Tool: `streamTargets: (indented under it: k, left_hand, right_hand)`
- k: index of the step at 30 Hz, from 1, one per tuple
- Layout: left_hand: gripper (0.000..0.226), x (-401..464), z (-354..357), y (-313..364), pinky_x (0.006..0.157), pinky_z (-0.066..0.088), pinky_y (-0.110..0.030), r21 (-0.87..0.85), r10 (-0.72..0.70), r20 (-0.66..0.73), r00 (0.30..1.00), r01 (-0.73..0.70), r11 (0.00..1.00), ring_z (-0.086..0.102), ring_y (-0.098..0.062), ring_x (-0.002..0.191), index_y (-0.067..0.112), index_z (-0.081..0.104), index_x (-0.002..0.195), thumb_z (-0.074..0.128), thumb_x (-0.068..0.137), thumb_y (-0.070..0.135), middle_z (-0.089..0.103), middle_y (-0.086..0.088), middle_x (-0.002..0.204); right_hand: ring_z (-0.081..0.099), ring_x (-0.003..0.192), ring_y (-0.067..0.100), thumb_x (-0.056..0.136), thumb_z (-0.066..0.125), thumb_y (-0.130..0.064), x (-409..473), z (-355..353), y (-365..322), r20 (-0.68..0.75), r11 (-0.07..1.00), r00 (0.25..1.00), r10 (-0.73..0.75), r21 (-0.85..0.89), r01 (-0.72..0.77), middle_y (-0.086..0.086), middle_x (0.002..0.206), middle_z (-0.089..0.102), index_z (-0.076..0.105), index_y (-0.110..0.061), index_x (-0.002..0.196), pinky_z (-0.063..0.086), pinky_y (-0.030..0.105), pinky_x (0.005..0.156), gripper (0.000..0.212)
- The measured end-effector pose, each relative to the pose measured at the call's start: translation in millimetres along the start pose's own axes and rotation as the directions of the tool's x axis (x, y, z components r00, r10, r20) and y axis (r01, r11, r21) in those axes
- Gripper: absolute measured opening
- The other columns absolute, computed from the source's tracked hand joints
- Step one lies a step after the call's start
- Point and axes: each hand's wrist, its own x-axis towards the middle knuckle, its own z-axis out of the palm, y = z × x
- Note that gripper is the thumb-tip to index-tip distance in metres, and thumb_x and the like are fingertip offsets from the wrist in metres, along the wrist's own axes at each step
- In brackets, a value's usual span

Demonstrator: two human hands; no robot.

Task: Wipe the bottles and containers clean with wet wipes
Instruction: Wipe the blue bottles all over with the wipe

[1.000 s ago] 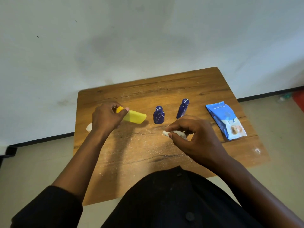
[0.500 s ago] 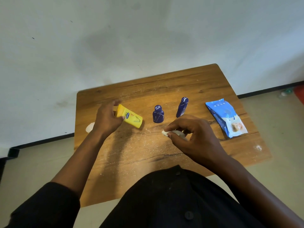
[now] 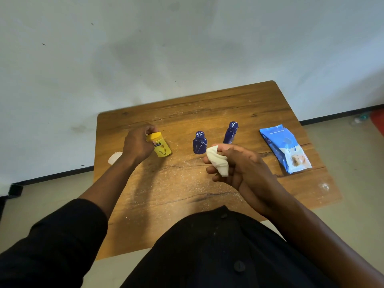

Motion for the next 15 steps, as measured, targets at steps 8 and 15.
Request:
streamTargets:
  k: [8, 15]
  left_hand:
    - [0.035, -2, 11, 0, 0.079, 0.057, -0.044, 0.113, 0.065, 0.017, 0.998, -0.067, 0.991, 0.066, -0.026, 0.1, 0.021, 0.07, 0.108, 0.075, 0.082, -0.002, 0.074, -0.002, 0.109]
    - [0.037, -2, 15, 2, 0.078, 0.052, -0.038, 0.118, 0.058, 0.019, 0.998, -0.06, 0.991, 0.066, -0.026, 0.106, 0.021, 0.068, 0.115, 0.075, 0.084, 0.001, 0.073, -0.003, 0.117]
  right_hand:
    - [0.075, 0.1, 0.027, 0.101, 0.056, 0.006, 1, -4, 5, -0.01, 0.999, 1.0, -0.028, -0.024, 0.028, 0.021, 0.121, 0.073, 0.063, -0.008, 0.134, 0.064, 0.035, 0.089, 0.036]
    - [0.076, 0.099, 0.03, 0.098, 0.063, 0.007, 0, -7, 10, -0.064, 0.995, 0.997, -0.046, -0.097, 0.04, 0.02, 0.113, 0.076, 0.062, -0.008, 0.128, 0.064, 0.039, 0.089, 0.034]
